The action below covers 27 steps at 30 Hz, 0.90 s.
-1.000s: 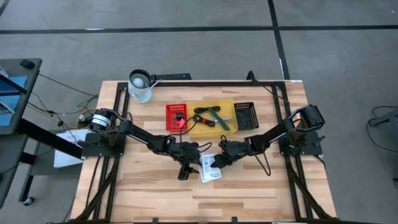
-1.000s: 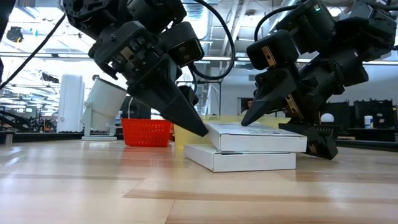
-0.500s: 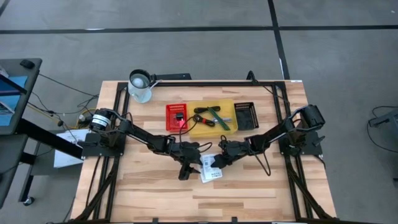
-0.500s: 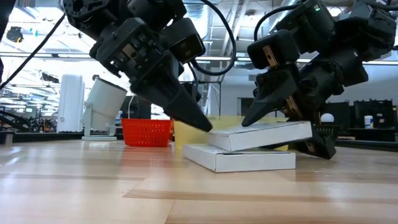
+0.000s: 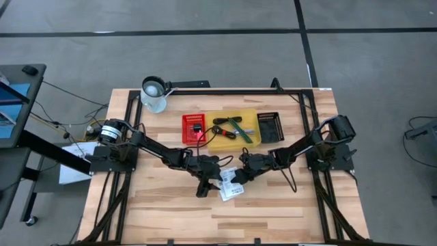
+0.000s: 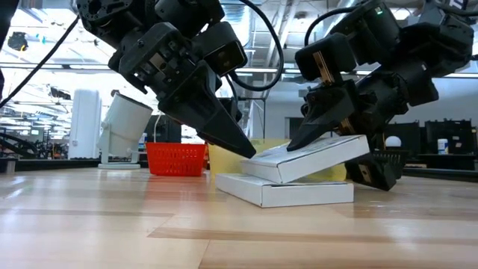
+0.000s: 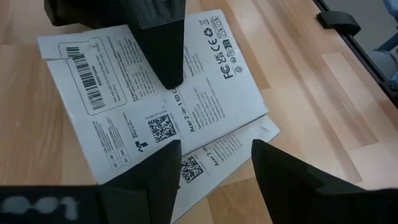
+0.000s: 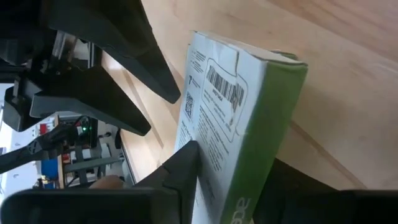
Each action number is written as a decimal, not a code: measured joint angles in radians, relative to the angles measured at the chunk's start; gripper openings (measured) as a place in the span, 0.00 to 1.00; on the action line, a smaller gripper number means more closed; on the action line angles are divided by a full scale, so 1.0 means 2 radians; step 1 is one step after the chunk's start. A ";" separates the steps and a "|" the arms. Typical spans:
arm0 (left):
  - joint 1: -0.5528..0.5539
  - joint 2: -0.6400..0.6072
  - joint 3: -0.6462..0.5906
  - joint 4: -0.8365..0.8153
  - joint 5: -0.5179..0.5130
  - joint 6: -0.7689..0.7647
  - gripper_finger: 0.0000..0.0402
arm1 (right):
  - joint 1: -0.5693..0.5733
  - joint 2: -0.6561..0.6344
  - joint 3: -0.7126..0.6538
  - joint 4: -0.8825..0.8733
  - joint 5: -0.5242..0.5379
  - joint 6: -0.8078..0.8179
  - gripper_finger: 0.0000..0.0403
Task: Pick and place items into bin
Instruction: Put the white card reader box into the black bin
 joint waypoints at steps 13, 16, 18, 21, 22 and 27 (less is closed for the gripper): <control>0.000 0.000 0.000 0.017 -0.002 -0.001 0.47 | -0.004 -0.047 -0.002 -0.031 0.009 -0.032 0.17; 0.000 0.000 0.000 0.022 -0.002 -0.002 0.47 | -0.004 -0.080 -0.002 -0.077 0.027 -0.047 0.15; 0.000 0.000 0.000 0.024 -0.002 -0.003 0.47 | -0.004 -0.102 -0.002 -0.111 0.039 -0.053 0.15; 0.000 0.000 0.000 0.024 -0.002 -0.003 0.47 | -0.004 -0.135 -0.002 -0.151 0.056 -0.063 0.15; 0.000 0.000 0.000 0.025 -0.002 -0.003 0.47 | -0.004 -0.146 -0.002 -0.163 0.062 -0.066 0.15; 0.000 0.000 0.000 0.025 -0.002 -0.003 0.47 | -0.004 -0.201 -0.001 -0.227 0.088 -0.077 0.15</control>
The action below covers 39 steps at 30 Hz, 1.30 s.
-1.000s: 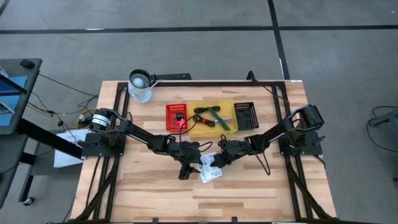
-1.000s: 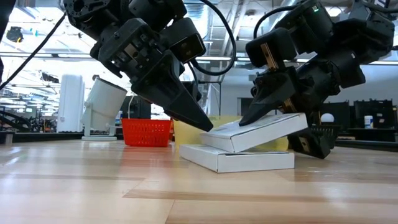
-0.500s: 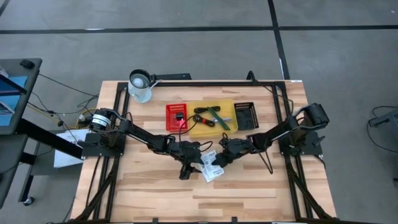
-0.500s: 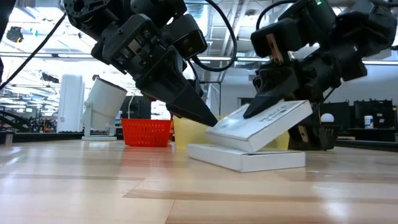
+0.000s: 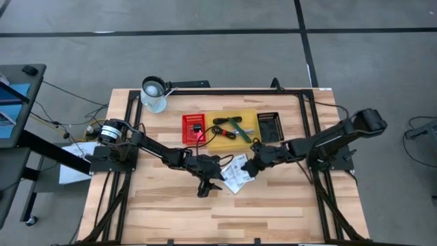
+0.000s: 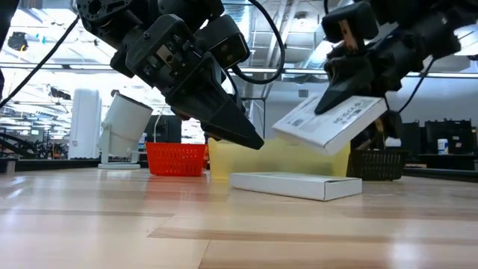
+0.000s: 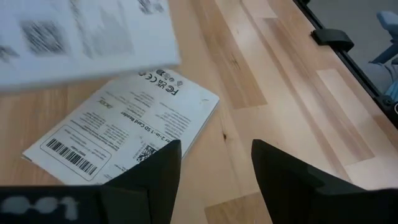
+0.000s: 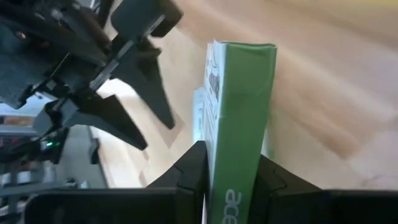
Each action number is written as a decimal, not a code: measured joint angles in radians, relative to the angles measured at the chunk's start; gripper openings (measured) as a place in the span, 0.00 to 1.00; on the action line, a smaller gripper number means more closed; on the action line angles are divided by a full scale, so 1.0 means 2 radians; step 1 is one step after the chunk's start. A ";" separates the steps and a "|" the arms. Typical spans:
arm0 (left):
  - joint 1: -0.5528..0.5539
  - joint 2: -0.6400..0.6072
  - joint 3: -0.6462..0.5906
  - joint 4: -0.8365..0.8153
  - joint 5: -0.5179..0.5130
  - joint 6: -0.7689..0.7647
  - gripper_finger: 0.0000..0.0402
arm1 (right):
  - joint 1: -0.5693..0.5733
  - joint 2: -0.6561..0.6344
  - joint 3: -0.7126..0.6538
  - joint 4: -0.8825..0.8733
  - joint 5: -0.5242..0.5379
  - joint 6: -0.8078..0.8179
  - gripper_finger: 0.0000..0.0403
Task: Pick and place items into bin
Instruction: Put the white card reader box into the black bin
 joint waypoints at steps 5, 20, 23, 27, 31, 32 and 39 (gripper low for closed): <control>0.000 0.000 0.000 0.000 0.000 0.000 0.47 | -0.003 -0.065 0.000 -0.098 0.038 -0.010 0.15; 0.000 0.000 0.000 0.001 0.000 0.000 0.47 | -0.143 -0.276 0.001 -0.355 0.081 -0.081 0.15; 0.000 0.000 0.000 0.001 0.000 0.000 0.47 | -0.192 -0.299 0.001 -0.385 0.061 -0.103 0.15; 0.000 0.000 0.000 0.001 0.000 0.003 0.47 | -0.262 -0.312 0.001 -0.408 0.027 -0.140 0.15; 0.000 0.000 0.000 0.001 0.000 0.004 0.47 | -0.329 -0.308 0.001 -0.409 -0.007 -0.182 0.15; 0.000 0.000 0.000 0.001 0.000 0.004 0.47 | -0.346 -0.305 0.002 -0.408 -0.022 -0.193 0.15; 0.000 0.000 0.000 0.000 0.000 0.005 0.47 | -0.450 -0.265 0.002 -0.400 -0.107 -0.265 0.15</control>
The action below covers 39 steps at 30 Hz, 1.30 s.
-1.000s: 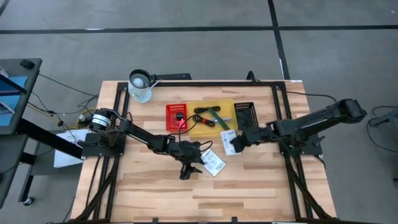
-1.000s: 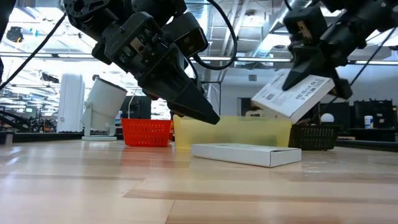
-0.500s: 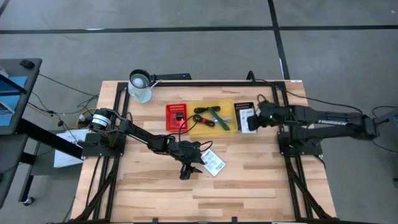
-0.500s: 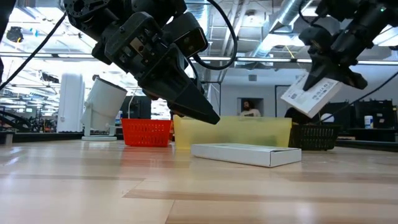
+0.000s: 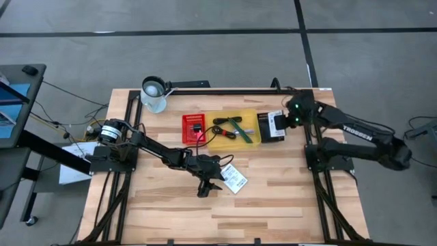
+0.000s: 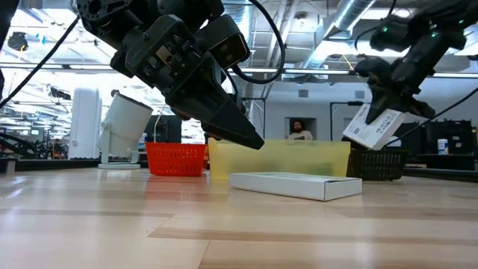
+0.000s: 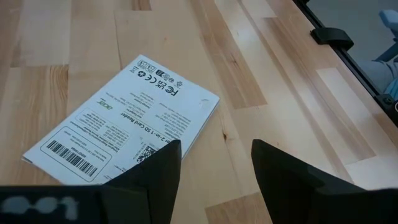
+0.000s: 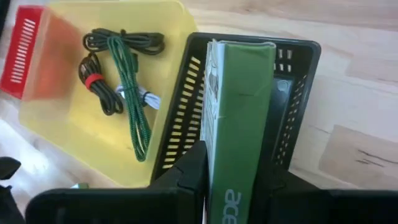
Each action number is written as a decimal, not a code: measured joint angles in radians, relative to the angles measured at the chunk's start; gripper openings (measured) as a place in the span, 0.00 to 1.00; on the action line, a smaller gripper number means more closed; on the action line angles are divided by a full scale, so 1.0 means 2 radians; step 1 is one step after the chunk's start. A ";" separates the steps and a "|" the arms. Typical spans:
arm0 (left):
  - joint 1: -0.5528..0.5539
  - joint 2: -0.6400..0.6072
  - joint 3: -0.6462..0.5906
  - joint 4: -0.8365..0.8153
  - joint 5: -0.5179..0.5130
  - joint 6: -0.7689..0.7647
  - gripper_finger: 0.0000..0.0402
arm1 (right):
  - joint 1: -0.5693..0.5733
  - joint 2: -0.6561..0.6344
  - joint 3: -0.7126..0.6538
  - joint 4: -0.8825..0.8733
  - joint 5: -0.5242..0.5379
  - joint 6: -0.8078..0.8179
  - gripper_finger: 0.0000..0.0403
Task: Pick and place items into bin
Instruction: Put the white card reader box into the black bin
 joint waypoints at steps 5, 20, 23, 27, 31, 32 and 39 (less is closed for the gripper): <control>0.000 0.000 0.000 0.000 0.000 0.001 0.47 | -0.054 0.036 0.000 0.001 -0.038 -0.052 0.15; 0.000 0.000 0.000 -0.003 0.000 0.011 0.47 | -0.100 0.106 0.000 0.017 -0.050 -0.112 0.17; 0.000 0.000 0.000 -0.005 0.000 0.011 0.47 | -0.100 0.106 0.000 0.028 -0.050 -0.112 0.20; 0.000 0.000 0.000 -0.005 0.000 0.011 0.47 | -0.098 0.105 0.000 0.040 -0.050 -0.112 0.24; 0.000 0.000 0.000 -0.005 0.000 0.010 0.47 | -0.098 0.105 0.000 0.038 -0.050 -0.112 0.26; 0.000 0.000 0.000 -0.005 0.000 0.010 0.47 | -0.098 0.105 0.000 0.038 -0.050 -0.112 0.27; 0.000 0.000 0.000 -0.006 0.000 0.010 0.47 | -0.098 0.105 0.002 0.033 -0.064 -0.112 0.29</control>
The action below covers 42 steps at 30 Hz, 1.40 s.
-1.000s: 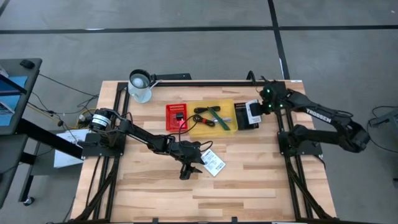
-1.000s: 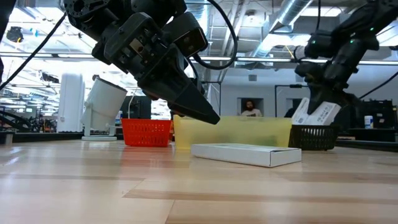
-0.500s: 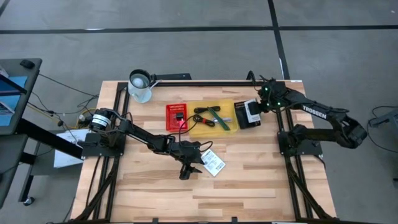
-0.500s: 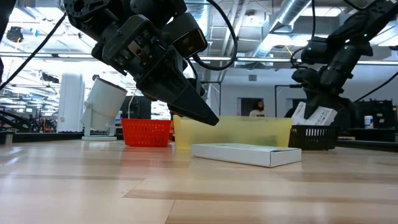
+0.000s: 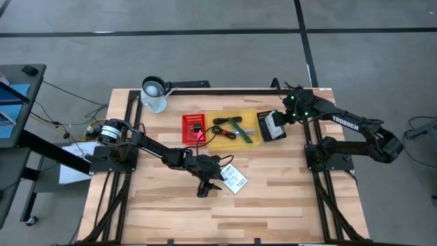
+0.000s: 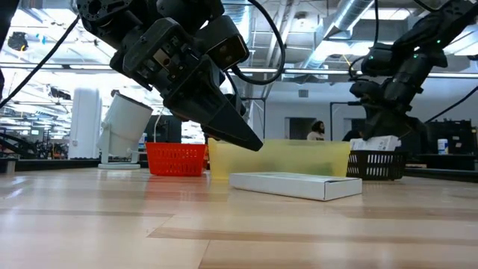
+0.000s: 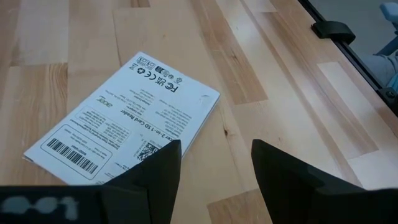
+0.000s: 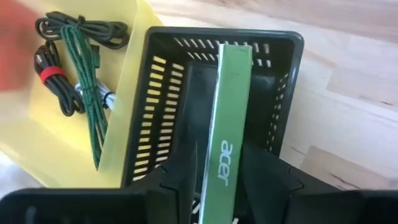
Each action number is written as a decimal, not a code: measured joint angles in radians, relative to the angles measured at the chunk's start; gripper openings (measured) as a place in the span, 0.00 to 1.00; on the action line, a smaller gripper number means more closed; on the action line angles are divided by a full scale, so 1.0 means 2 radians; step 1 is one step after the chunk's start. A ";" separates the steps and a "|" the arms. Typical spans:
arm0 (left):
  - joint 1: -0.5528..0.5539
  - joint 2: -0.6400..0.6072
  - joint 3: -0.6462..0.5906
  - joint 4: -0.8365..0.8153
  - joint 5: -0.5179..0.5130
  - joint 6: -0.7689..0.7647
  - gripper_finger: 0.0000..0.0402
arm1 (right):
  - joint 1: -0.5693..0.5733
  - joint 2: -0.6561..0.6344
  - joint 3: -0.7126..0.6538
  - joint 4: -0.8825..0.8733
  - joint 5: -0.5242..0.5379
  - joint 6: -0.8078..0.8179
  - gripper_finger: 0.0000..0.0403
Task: Pick and place items into bin
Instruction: Put the white card reader box into the black bin
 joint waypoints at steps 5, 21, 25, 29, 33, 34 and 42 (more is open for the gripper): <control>0.000 0.000 0.000 0.000 0.000 0.000 0.47 | 0.000 -0.010 0.033 -0.026 0.002 -0.003 0.29; -0.009 0.000 0.000 -0.014 0.000 -0.001 0.47 | 0.109 -0.115 0.133 -0.138 0.113 -0.007 0.29; -0.009 0.000 0.000 -0.014 0.000 -0.001 0.47 | 0.189 -0.132 0.132 -0.150 0.168 0.031 0.29; -0.010 0.000 0.000 -0.014 0.000 -0.002 0.47 | 0.280 -0.135 0.113 -0.141 0.218 0.080 0.29; -0.017 0.000 0.000 -0.007 0.000 -0.002 0.47 | 0.366 -0.124 0.072 -0.100 0.261 0.135 0.29; -0.018 0.000 0.000 -0.004 0.000 -0.002 0.47 | 0.385 -0.120 0.059 -0.082 0.268 0.147 0.29; -0.027 0.000 0.000 0.006 -0.036 -0.054 0.47 | 0.518 -0.048 -0.033 0.145 0.323 0.210 0.29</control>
